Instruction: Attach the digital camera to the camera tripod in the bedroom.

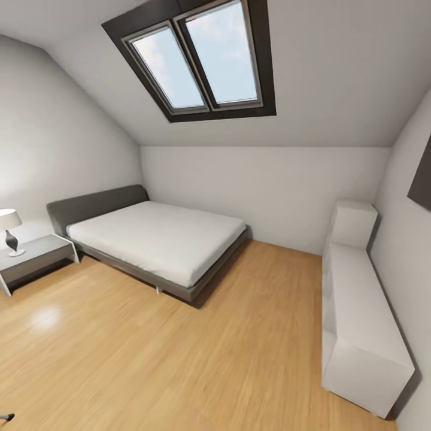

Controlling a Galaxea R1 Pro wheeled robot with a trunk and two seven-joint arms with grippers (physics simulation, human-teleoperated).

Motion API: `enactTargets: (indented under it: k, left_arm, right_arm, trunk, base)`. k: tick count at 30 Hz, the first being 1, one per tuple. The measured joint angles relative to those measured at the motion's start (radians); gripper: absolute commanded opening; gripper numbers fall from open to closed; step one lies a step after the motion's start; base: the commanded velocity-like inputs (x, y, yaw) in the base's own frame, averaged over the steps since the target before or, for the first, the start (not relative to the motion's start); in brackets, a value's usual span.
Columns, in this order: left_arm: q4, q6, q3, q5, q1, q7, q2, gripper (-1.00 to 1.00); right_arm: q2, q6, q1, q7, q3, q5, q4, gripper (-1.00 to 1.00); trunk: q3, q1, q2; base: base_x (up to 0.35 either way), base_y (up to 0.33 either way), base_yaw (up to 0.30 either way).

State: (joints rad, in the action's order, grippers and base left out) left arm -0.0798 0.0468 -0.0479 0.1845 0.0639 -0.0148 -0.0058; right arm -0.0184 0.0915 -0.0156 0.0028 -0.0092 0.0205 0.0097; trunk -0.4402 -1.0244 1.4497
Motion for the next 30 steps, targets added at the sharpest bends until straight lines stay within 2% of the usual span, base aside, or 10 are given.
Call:
enactTargets:
  k: [5,11,30]
  left_arm:
    - [0.0,0.0,0.0,0.0,0.0,0.001,0.0,1.0]
    - [0.0,0.0,0.0,0.0,0.0,0.001,0.0,1.0]
    - [0.0,0.0,0.0,0.001,0.0,0.001,0.0,1.0]
  right_arm:
    - [0.0,0.001,0.0,0.0,0.0,0.0,0.0,1.0]
    - [0.001,0.001,0.0,0.0,-0.001,0.0,0.0,1.0]
    - [0.001,0.001,0.0,0.0,-0.001,0.002,0.0,1.0]
  trunk:
    - [0.0,0.0,0.0]
    - [0.0,0.0,0.0]
    - [0.0,-0.001,0.0]
  base:
    - [0.229,0.127,0.0]
    - [0.072,0.04,-0.069]
    - [0.007,0.004,-0.221]
